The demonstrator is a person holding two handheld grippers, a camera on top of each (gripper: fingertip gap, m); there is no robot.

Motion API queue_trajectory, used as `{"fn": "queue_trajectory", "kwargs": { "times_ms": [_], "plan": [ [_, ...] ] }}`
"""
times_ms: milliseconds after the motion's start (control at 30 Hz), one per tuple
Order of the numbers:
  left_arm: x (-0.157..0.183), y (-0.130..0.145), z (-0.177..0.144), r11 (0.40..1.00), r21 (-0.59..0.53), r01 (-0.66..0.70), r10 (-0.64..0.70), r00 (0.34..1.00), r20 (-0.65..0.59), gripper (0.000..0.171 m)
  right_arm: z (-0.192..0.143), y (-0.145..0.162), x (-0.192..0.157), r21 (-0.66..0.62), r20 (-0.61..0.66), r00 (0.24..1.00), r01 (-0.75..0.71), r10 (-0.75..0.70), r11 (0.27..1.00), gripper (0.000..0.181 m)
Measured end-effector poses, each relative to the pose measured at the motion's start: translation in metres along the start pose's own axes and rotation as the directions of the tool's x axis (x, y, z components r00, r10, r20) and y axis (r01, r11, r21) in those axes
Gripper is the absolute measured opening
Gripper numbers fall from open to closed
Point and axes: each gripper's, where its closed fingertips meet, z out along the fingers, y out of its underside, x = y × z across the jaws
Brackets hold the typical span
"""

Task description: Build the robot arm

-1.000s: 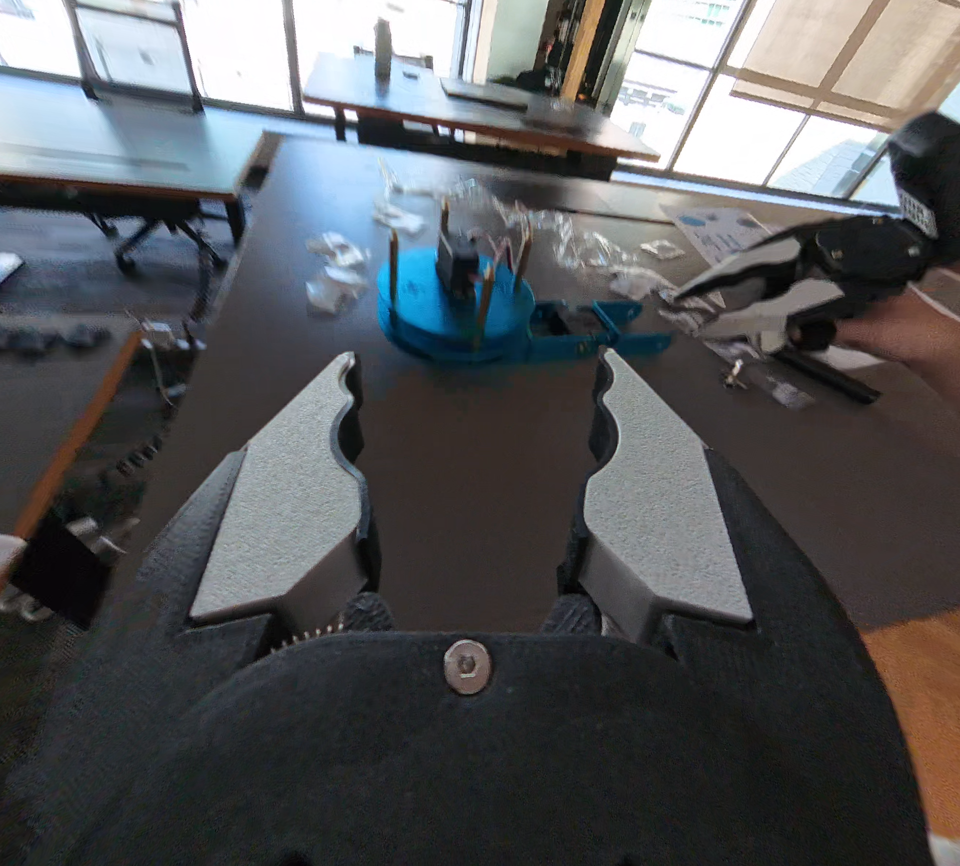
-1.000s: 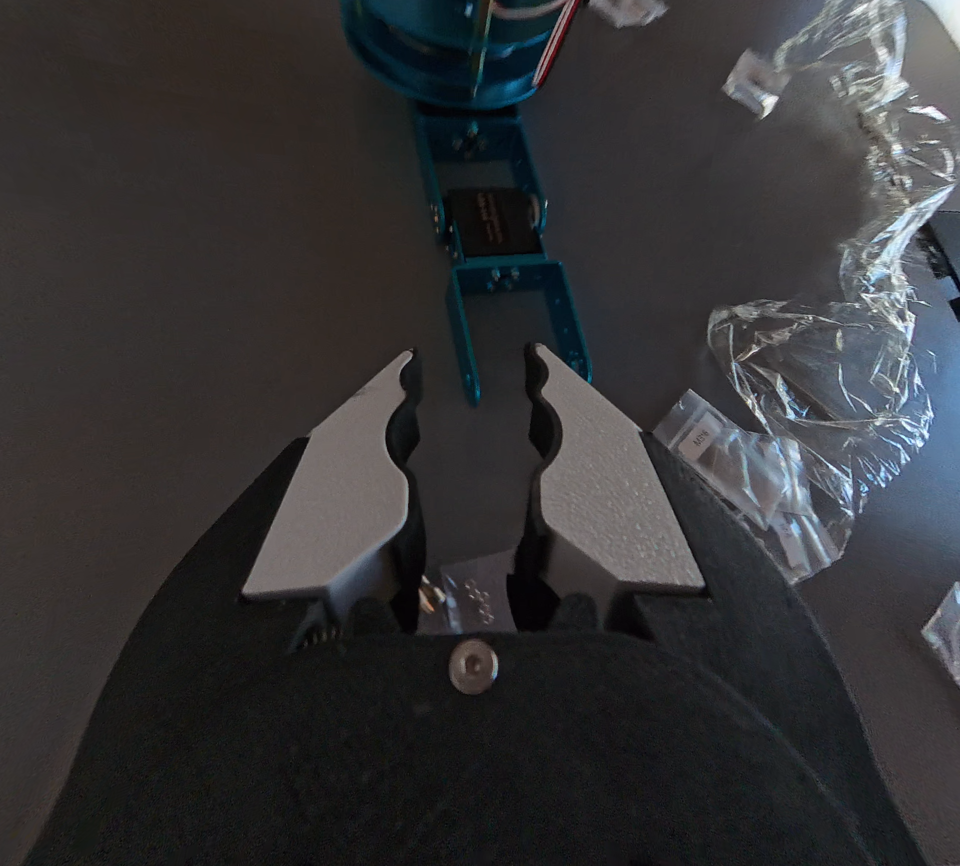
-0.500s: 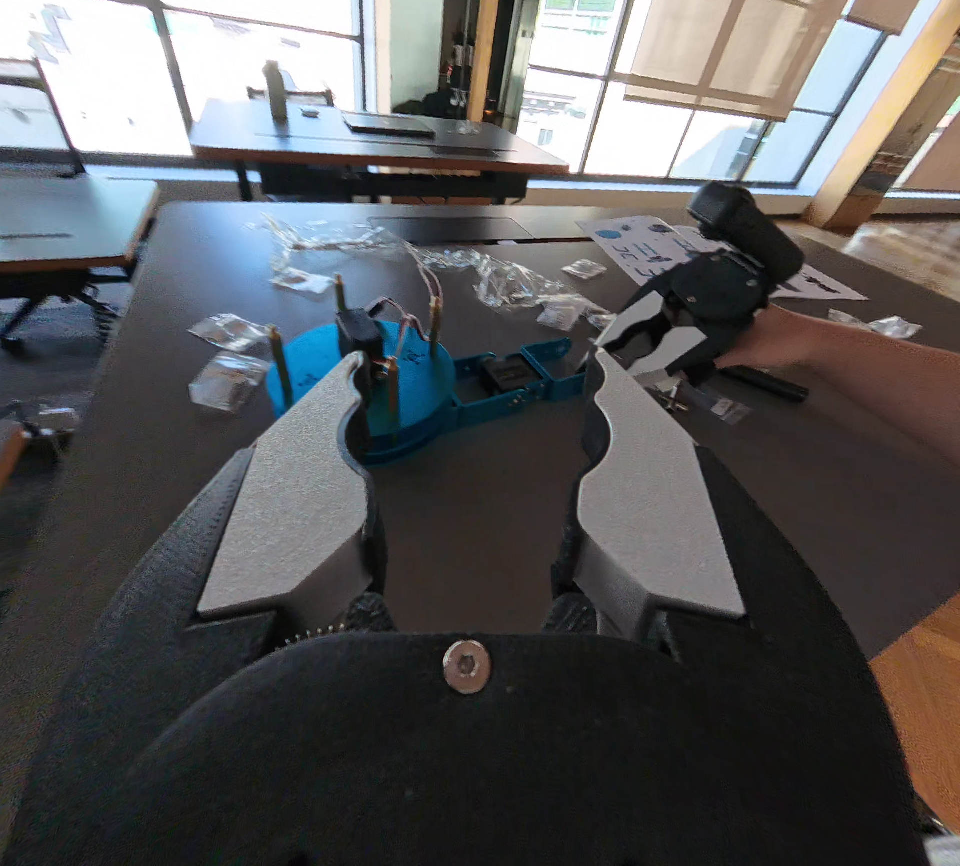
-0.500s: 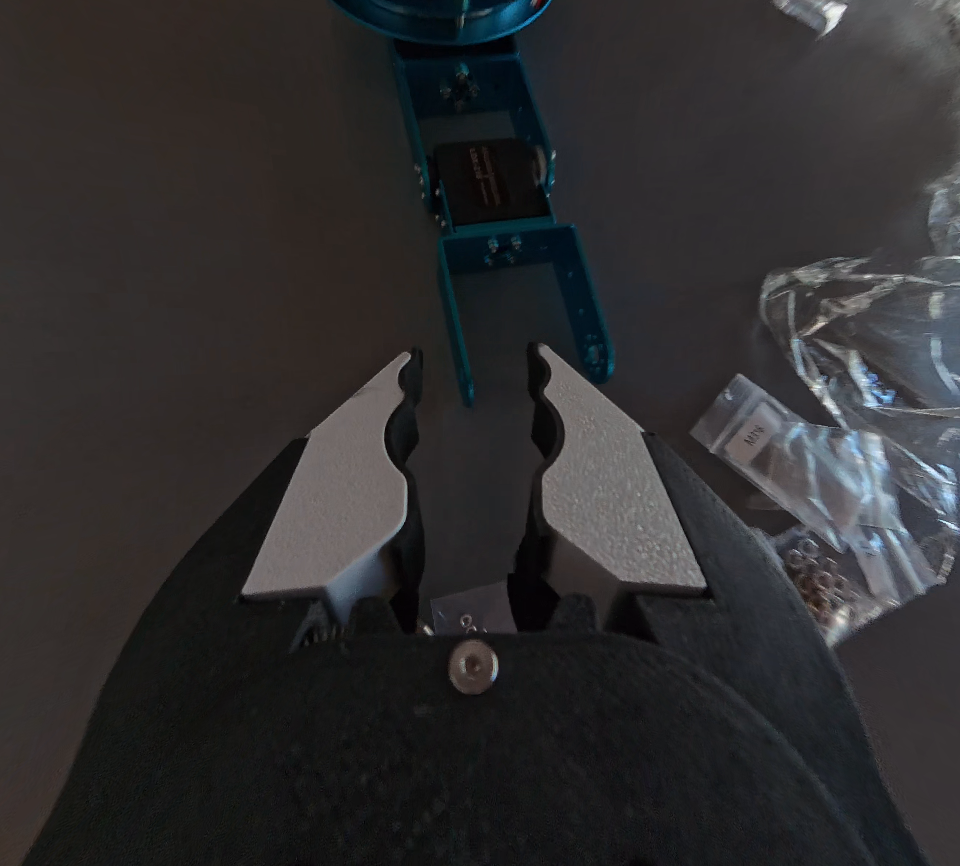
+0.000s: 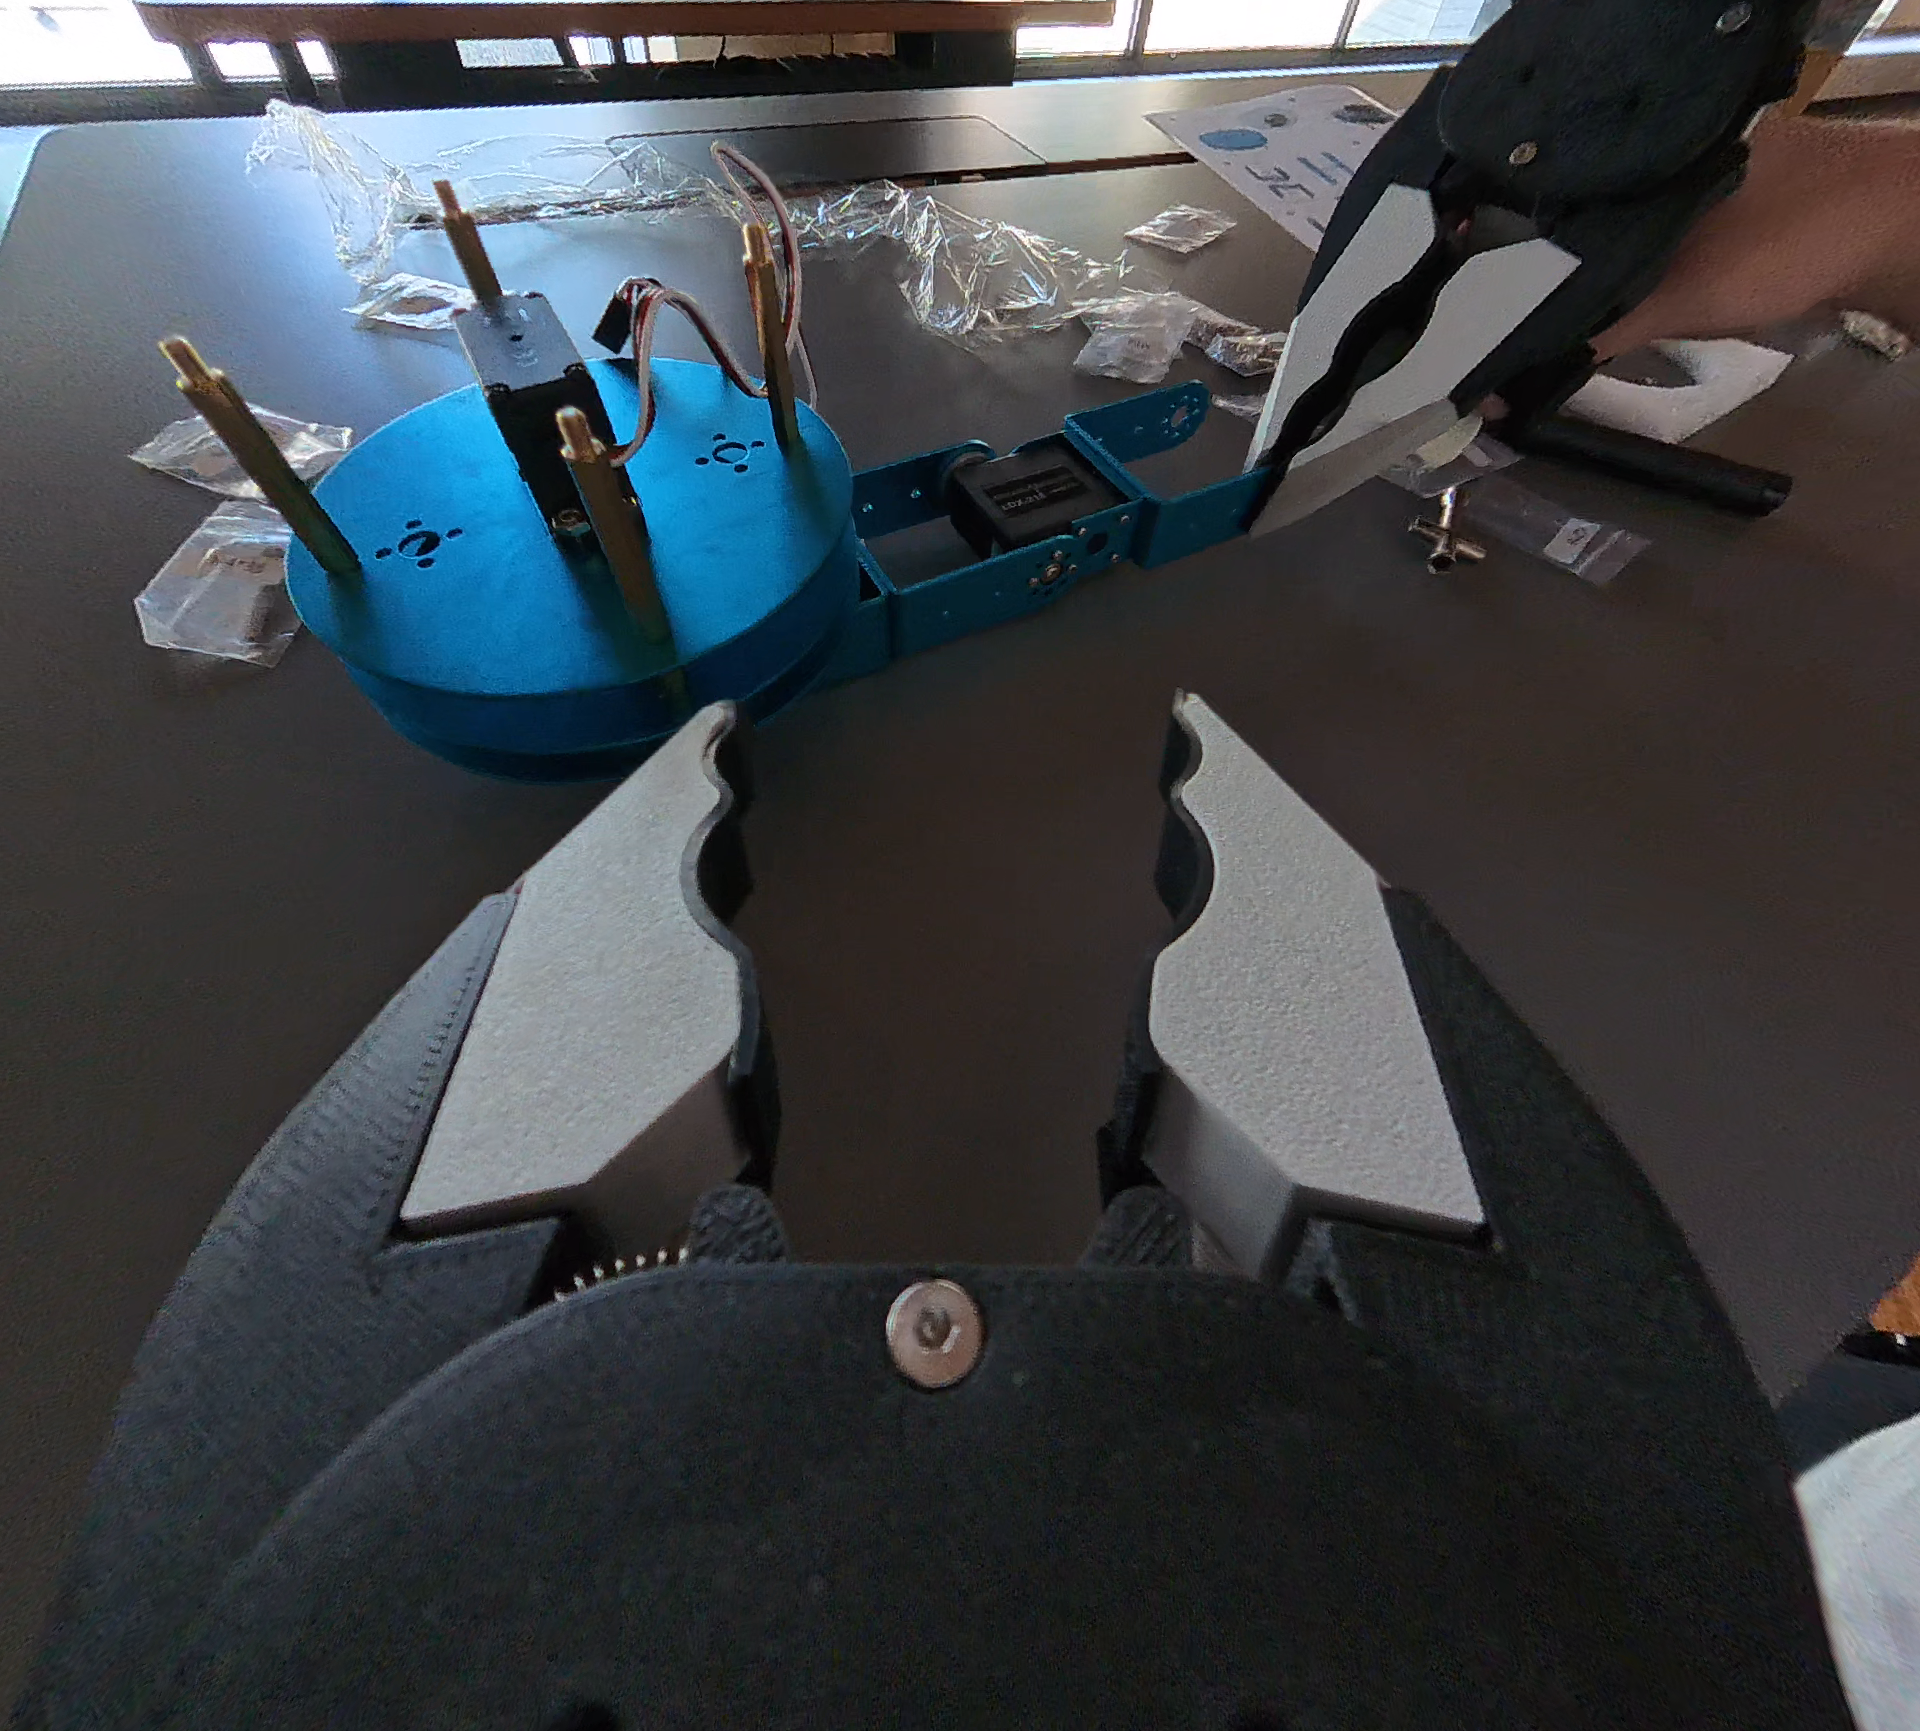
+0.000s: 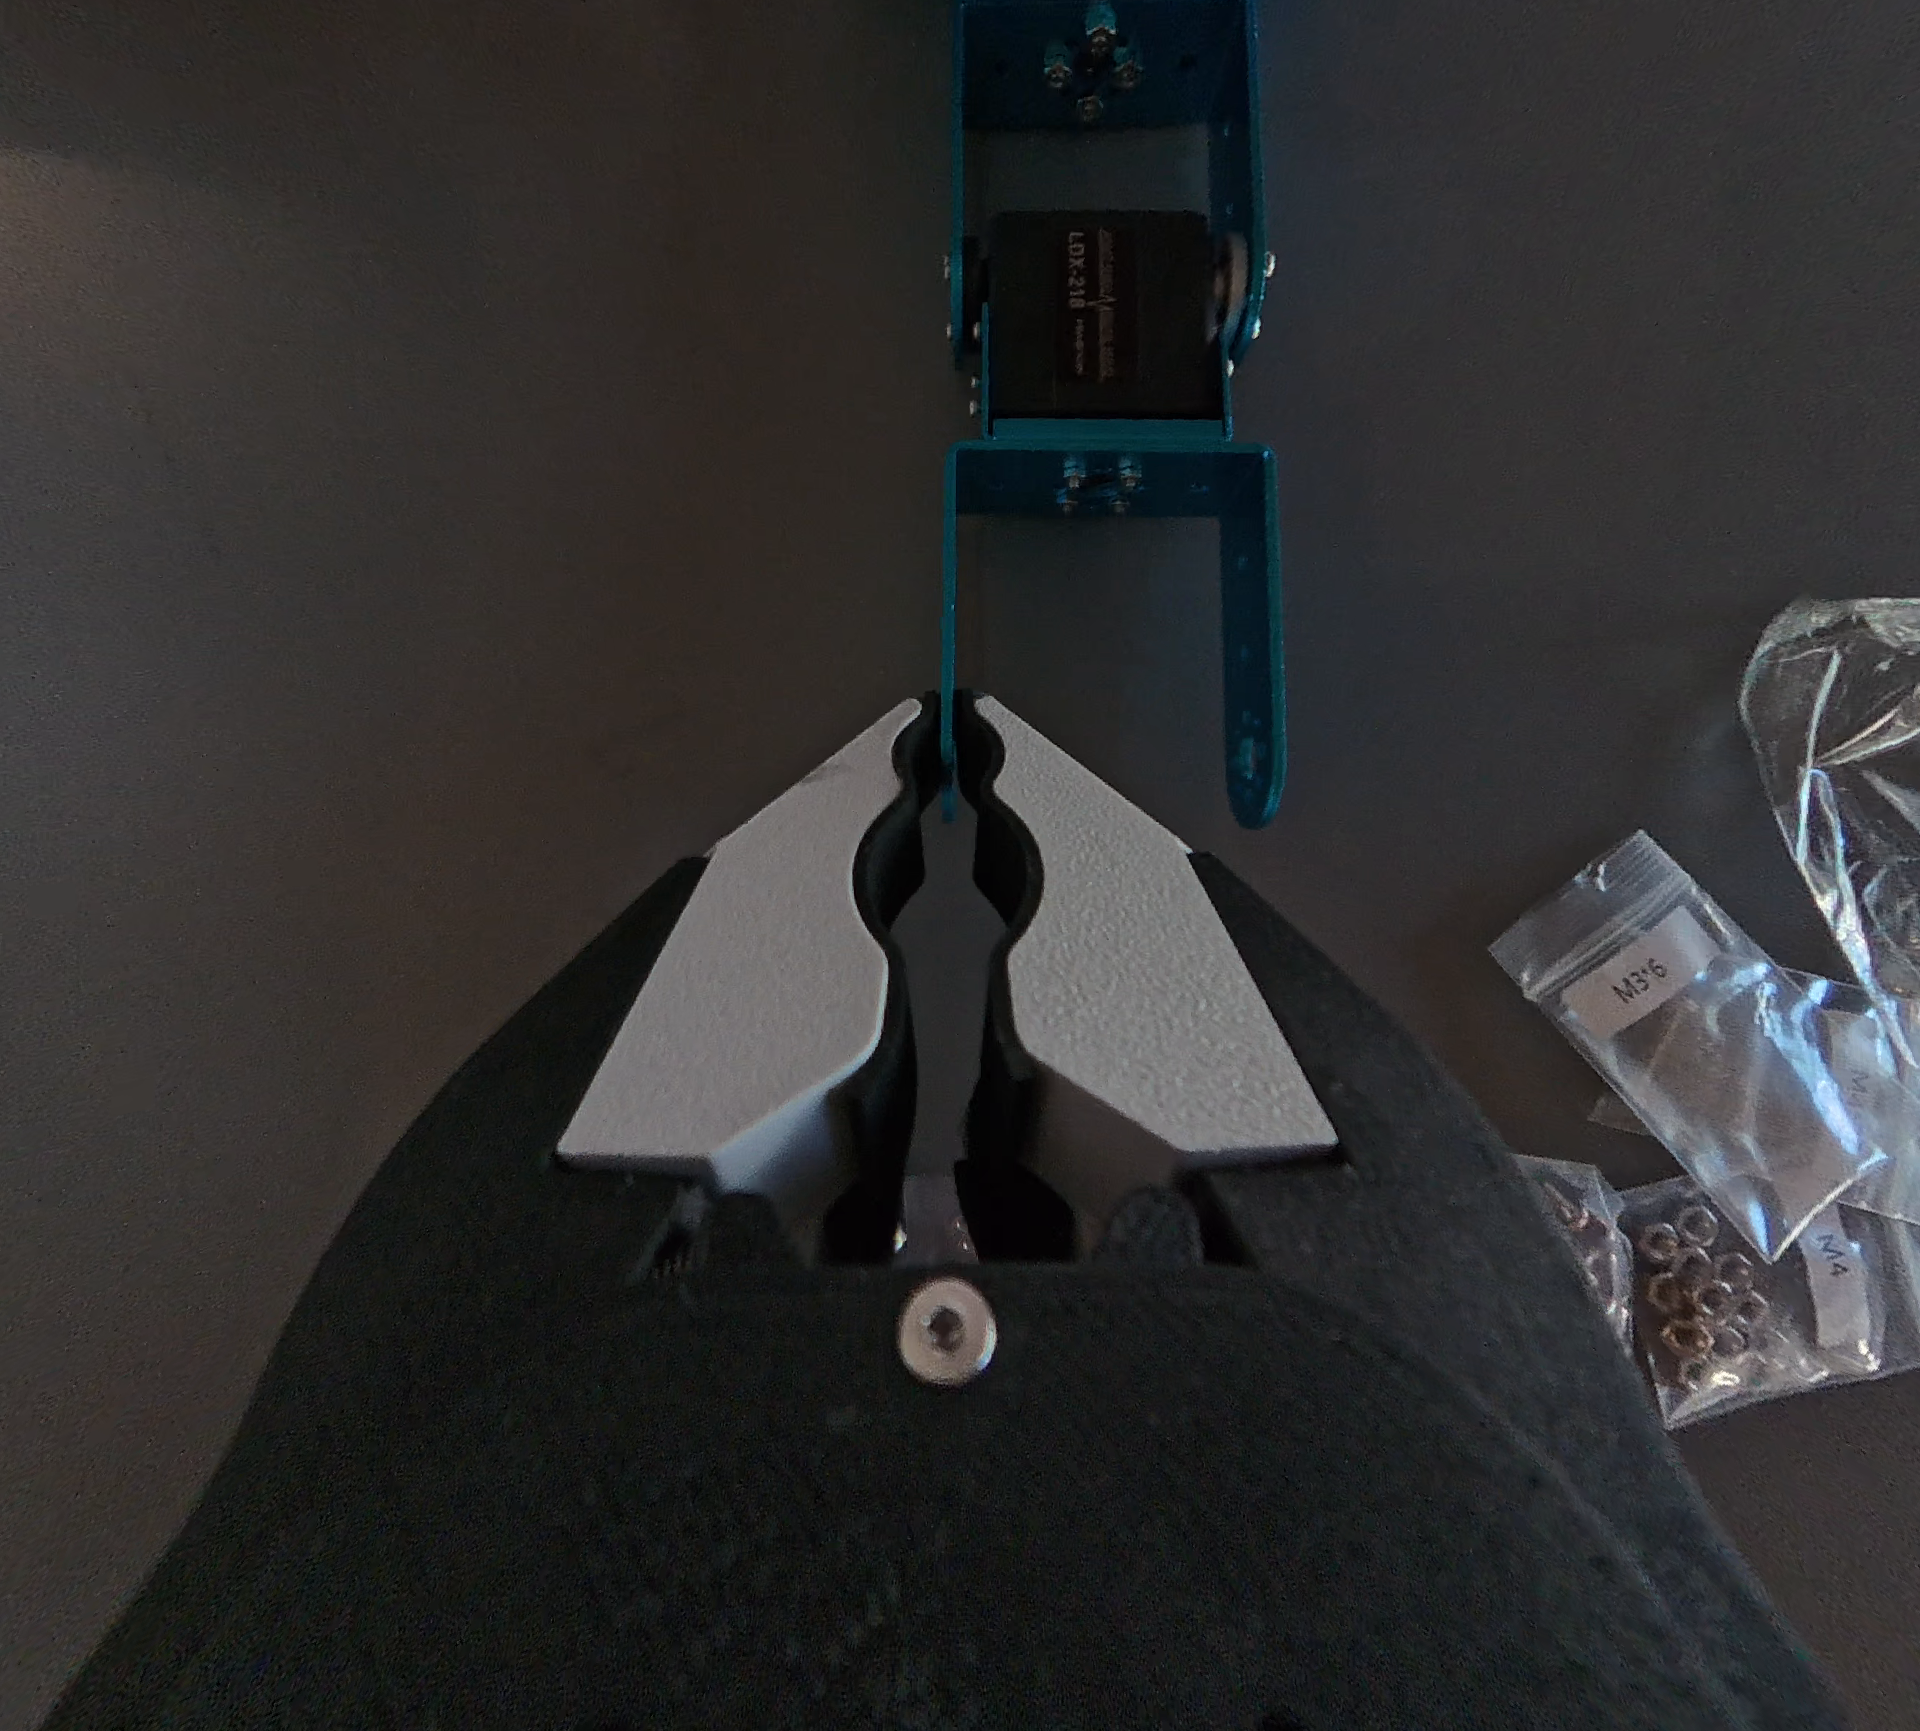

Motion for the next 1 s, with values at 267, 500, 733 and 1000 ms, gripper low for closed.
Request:
{"fn": "queue_trajectory", "kwargs": {
  "times_ms": [267,500,733,1000],
  "plan": [
    [-0.004,0.006,0.013,0.99,-0.097,-0.102,0.107,0.993,0.049,0.08,-0.002,-0.001,0.001,-0.061,0.007,1.0,0.009,-0.008,0.998,0.003],
    [-0.014,0.008,0.018,0.962,-0.234,-0.143,0.182,0.972,0.151,0.082,0.006,0.006,0.002,-0.07,-0.014,1.0,-0.004,0.003,0.998,0.003],
    [-0.003,-0.002,0.016,0.96,-0.231,-0.155,0.193,0.969,0.152,0.088,0.001,0.007,0.008,-0.049,-0.107,0.993,-0.061,0.056,0.997,0.028],
    [0.037,-0.032,0.038,0.974,-0.16,-0.16,0.181,0.976,0.123,0.103,-0.087,-0.004,0.018,0.237,-0.671,0.678,-0.188,0.3,0.953,0.066]
  ]
}}
